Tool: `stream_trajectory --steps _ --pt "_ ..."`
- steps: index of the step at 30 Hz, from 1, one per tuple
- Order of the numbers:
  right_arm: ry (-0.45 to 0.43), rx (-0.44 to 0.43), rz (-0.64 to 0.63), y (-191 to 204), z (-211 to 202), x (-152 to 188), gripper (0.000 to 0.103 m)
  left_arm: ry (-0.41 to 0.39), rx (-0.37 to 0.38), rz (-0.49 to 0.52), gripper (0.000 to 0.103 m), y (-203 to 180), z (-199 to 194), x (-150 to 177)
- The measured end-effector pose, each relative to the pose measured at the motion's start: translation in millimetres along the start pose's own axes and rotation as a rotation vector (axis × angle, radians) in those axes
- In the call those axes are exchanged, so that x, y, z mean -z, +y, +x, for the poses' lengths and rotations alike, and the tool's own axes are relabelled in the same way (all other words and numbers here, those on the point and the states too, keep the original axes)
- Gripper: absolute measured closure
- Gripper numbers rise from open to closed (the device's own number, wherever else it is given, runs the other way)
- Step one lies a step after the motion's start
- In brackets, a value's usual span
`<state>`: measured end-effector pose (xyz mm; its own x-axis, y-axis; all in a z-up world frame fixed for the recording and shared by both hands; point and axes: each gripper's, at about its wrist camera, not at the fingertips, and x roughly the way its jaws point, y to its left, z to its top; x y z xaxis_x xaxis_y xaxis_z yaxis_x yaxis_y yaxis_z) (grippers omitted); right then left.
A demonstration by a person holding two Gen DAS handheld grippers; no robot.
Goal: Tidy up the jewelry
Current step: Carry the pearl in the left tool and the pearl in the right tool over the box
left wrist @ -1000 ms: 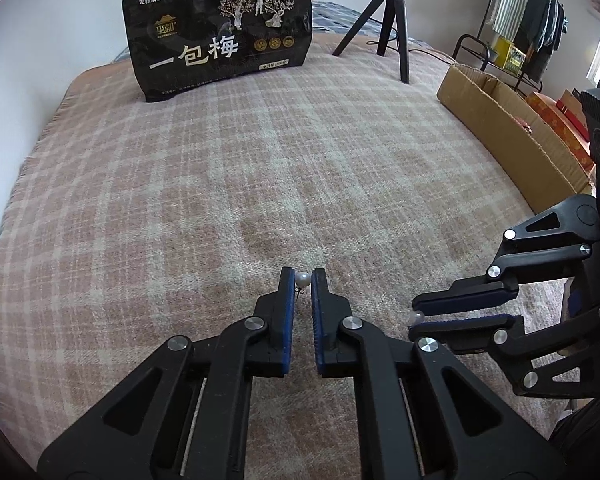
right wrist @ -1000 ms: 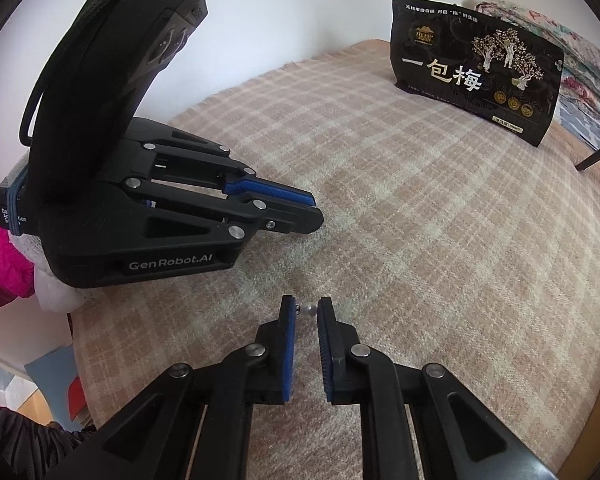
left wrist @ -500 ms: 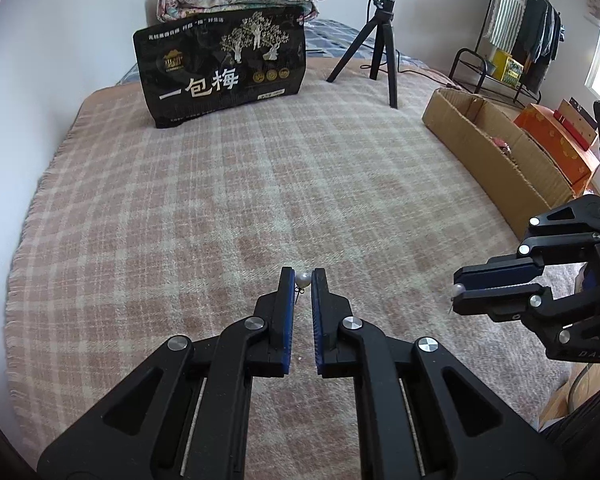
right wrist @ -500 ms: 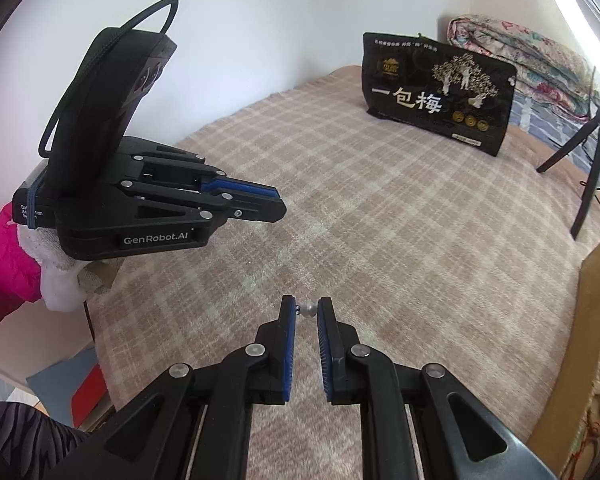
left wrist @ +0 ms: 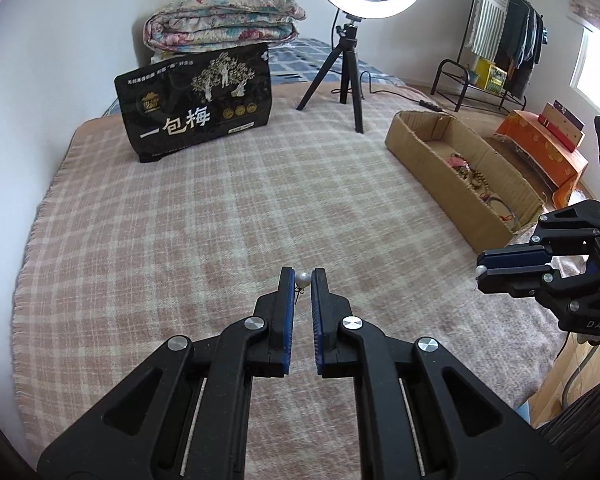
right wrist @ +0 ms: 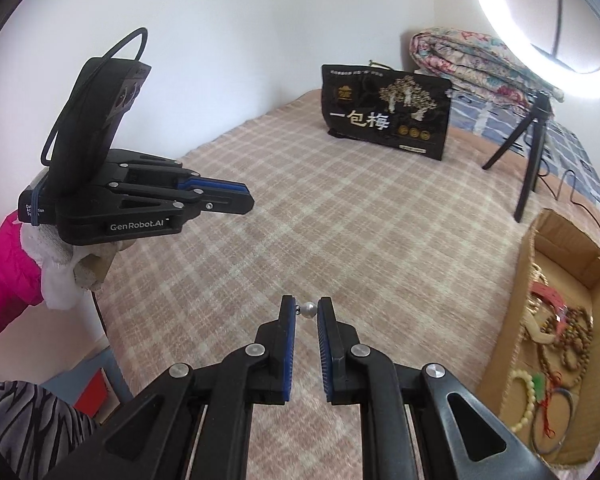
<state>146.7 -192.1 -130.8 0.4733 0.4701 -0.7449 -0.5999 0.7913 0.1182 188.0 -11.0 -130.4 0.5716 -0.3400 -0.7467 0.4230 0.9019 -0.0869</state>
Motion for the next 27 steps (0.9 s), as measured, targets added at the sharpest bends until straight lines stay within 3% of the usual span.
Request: stream_trajectory --steps 27 --pt "-0.106 0.189 0.178 -102.9 -99.9 38.9 0.094 -0.049 0.147 0.109 0.097 -124.7 7.9 -47.2"
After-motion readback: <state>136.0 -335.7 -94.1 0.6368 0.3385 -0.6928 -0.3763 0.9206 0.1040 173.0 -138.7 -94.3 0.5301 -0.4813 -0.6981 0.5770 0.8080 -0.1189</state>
